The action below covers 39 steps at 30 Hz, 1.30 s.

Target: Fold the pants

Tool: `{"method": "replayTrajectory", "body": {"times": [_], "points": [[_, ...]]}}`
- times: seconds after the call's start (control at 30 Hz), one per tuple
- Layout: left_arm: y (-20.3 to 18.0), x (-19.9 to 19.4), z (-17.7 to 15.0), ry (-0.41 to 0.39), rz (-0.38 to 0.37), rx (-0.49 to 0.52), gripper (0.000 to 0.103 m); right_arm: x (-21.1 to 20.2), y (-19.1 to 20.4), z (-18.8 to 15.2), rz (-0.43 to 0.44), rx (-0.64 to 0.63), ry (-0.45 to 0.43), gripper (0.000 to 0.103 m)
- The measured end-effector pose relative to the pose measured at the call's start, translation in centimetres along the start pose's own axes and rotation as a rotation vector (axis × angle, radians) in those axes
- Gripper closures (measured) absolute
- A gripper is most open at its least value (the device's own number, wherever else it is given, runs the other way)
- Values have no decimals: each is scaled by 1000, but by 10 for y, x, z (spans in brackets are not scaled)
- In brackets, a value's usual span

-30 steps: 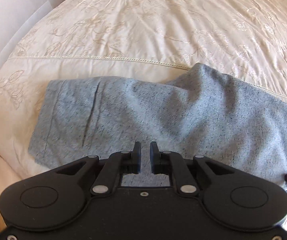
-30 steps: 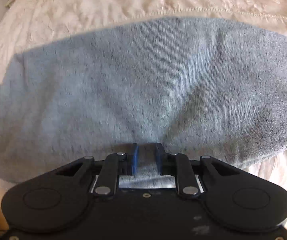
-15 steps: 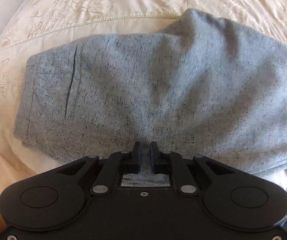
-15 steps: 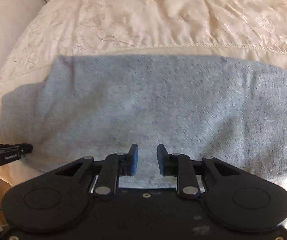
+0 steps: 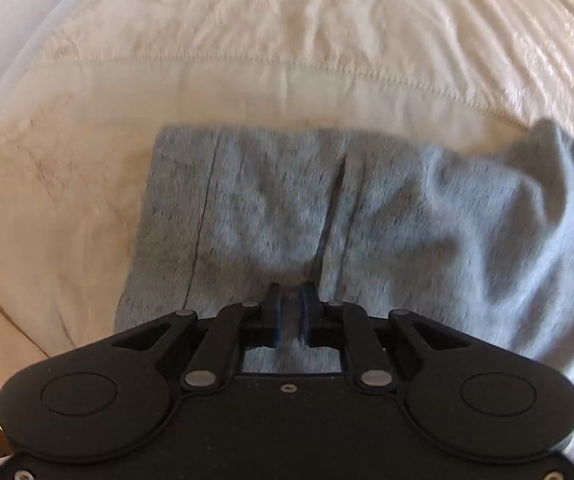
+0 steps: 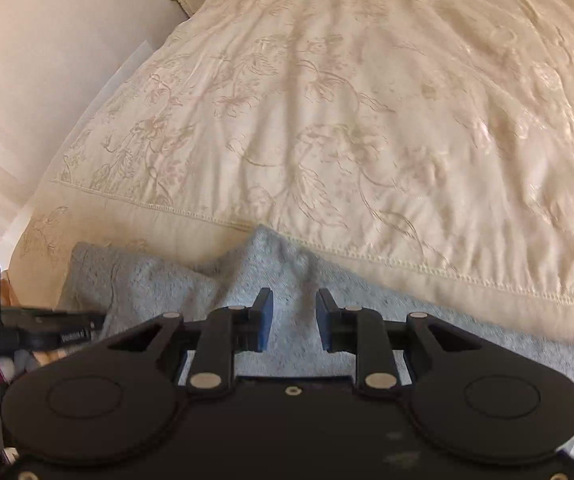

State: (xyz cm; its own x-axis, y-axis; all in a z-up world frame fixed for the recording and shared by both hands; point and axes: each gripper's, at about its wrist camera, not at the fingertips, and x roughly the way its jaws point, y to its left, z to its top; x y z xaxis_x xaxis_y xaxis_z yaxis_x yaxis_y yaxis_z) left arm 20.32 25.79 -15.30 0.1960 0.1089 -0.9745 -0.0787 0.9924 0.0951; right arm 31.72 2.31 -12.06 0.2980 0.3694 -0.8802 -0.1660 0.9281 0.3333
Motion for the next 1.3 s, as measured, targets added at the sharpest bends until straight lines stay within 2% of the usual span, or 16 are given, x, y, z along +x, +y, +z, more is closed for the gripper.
{"method": "replayTrajectory", "body": {"times": [0.13, 0.23, 0.4, 0.47, 0.5, 0.53, 0.57, 0.7, 0.83, 0.93, 1.03, 1.1, 1.17, 1.23, 1.27, 1.3], "points": [[-9, 0, -30, -85, 22, 94, 84, 33, 15, 33, -7, -36, 30, 75], [-12, -1, -32, -83, 19, 73, 87, 59, 24, 53, -11, -60, 64, 74], [0, 2, -30, -83, -41, 27, 88, 100, 34, 65, -33, -91, 164, 73], [3, 2, -32, -91, -56, 35, 88, 106, 37, 59, -19, -106, 208, 71], [5, 2, -32, -93, -64, 36, 88, 102, 41, 55, -4, -130, 208, 80], [7, 2, -32, -92, -71, 32, 88, 95, 46, 49, 4, -164, 191, 97], [17, 2, -32, -92, -80, 22, 88, 88, 51, 44, 5, -194, 180, 99], [31, -3, -25, -105, -112, 16, 88, 56, 67, 12, 40, -274, 146, 100], [32, -40, -15, -170, -127, 52, 88, 46, 78, -31, 33, -302, 170, 100], [29, -68, 16, -278, -136, 51, 87, 47, 80, -52, 27, -277, 189, 100], [25, -66, 62, -318, -140, 20, 85, 50, 81, -62, 15, -254, 183, 100], [21, -51, 87, -308, -117, -1, 84, 49, 81, -61, 9, -243, 175, 100], [17, -29, 101, -241, -91, -5, 84, 49, 81, -58, 2, -238, 165, 100], [18, -9, 94, -153, -94, 1, 84, 44, 77, -57, -5, -221, 149, 100], [19, -3, 81, -132, -103, 11, 85, 43, 76, -56, -7, -211, 144, 100], [19, -2, 65, -143, -98, 34, 85, 39, 72, -56, -9, -196, 140, 100]]}}
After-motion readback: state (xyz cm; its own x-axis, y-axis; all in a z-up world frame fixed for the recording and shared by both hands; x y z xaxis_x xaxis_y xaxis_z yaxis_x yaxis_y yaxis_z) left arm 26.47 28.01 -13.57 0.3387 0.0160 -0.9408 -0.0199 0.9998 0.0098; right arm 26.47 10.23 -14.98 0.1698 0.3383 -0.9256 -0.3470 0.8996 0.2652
